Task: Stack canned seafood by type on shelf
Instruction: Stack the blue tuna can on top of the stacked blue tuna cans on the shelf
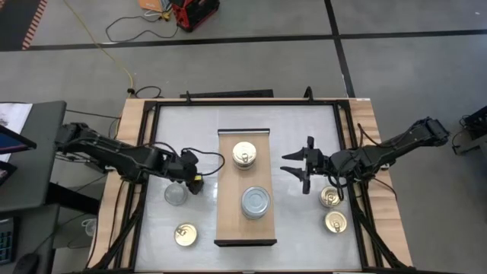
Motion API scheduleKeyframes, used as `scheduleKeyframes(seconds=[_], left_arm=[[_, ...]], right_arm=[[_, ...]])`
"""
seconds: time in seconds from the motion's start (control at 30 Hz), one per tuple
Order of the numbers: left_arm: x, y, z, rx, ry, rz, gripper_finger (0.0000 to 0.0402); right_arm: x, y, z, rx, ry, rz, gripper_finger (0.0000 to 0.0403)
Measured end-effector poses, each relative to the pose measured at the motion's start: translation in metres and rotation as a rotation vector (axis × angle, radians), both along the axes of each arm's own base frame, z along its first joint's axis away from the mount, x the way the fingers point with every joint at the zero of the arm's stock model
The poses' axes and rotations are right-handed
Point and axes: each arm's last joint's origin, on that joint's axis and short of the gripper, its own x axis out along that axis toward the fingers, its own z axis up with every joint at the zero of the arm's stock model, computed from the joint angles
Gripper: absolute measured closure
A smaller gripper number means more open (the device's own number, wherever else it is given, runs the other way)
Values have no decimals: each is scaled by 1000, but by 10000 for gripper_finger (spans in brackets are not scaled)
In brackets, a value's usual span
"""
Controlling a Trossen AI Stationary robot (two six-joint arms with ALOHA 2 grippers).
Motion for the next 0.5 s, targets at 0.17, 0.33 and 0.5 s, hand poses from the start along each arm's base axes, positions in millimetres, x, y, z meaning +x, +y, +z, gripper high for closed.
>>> scheduleKeyframes(seconds=[0.17, 0.33, 0.5], left_arm=[[11, -13, -4, 24, 62, 46, 55], [23, -27, -18, 51, 190, 53, 65], [33, -34, -24, 69, 257, 46, 69]], right_arm=[[0, 1, 0, -1, 0, 5, 207], [0, 1, 1, 5, -13, 5, 207], [-1, 3, 2, 8, -23, 17, 207]])
